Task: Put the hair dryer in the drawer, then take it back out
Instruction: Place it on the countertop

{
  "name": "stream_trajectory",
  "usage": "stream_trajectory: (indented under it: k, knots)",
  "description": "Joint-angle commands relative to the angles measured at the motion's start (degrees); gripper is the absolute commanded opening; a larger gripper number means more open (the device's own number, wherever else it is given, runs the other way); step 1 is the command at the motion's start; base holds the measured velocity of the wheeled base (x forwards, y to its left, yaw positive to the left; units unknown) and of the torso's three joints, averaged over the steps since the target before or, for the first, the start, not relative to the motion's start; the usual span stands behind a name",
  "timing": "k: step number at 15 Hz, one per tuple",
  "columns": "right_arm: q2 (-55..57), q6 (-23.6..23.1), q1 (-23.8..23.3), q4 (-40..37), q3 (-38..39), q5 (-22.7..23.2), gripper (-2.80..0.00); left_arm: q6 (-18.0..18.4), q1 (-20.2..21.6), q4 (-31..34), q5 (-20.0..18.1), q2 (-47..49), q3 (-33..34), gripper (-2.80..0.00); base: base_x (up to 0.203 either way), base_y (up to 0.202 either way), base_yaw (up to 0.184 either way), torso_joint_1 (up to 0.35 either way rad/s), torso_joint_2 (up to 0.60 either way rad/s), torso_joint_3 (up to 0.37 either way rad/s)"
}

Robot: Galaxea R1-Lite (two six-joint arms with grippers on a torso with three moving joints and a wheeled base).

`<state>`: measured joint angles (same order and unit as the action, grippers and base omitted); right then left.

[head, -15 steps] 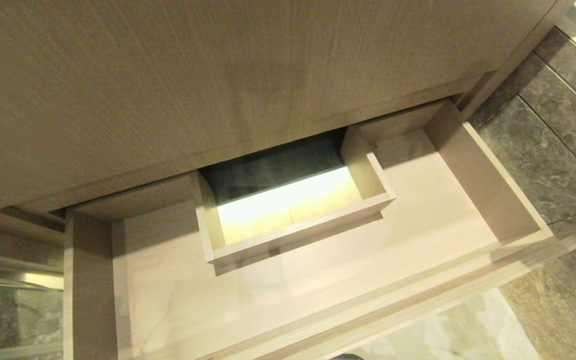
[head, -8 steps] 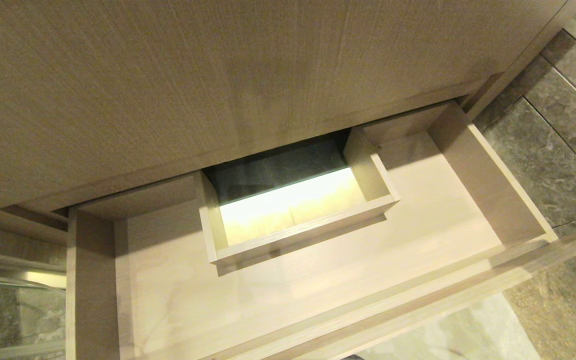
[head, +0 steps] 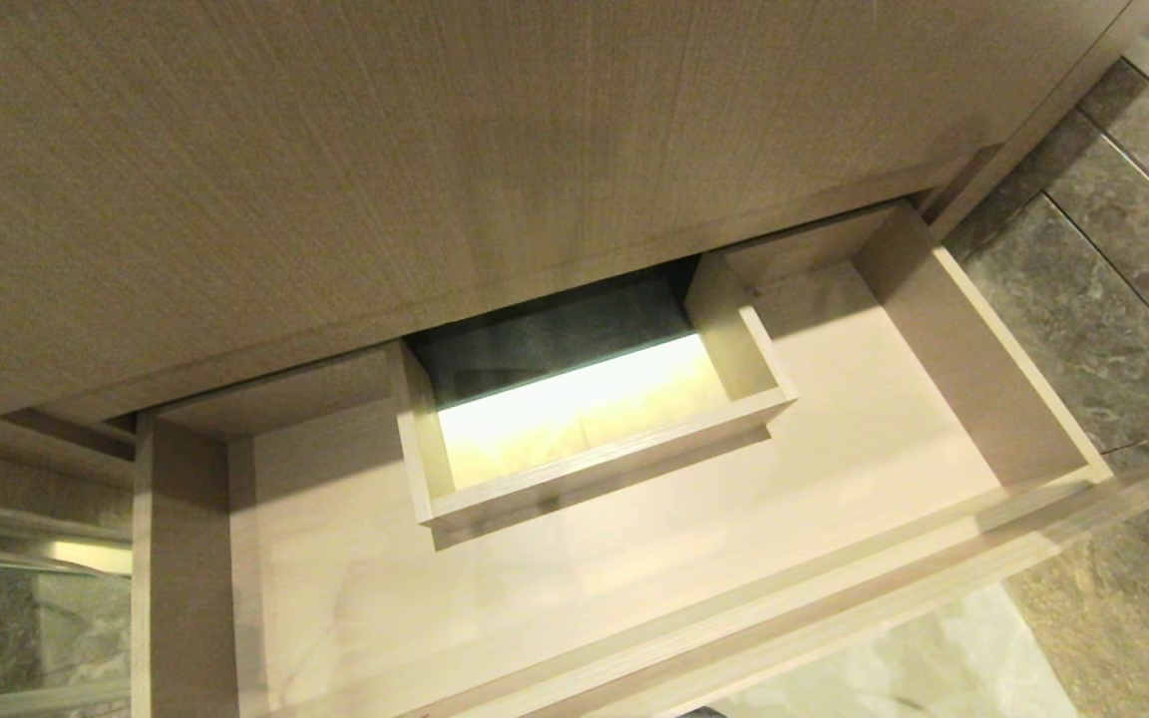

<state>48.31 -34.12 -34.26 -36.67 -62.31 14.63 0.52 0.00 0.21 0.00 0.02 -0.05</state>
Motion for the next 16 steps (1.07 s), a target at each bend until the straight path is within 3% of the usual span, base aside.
stream_trajectory:
  k: [1,16]
  knots:
    - [0.3,-0.2,0.0,0.1,0.2,0.1,-2.80,0.0,0.0,0.0,0.0,0.0,0.0,-2.80,0.000,0.000,0.000,0.000,0.00,0.000]
    - [-0.3,-0.2,0.0,-0.1,0.7,0.0,-2.80,0.0,0.0,0.0,0.0,0.0,0.0,-2.80,0.000,0.000,0.000,0.000,0.00,0.000]
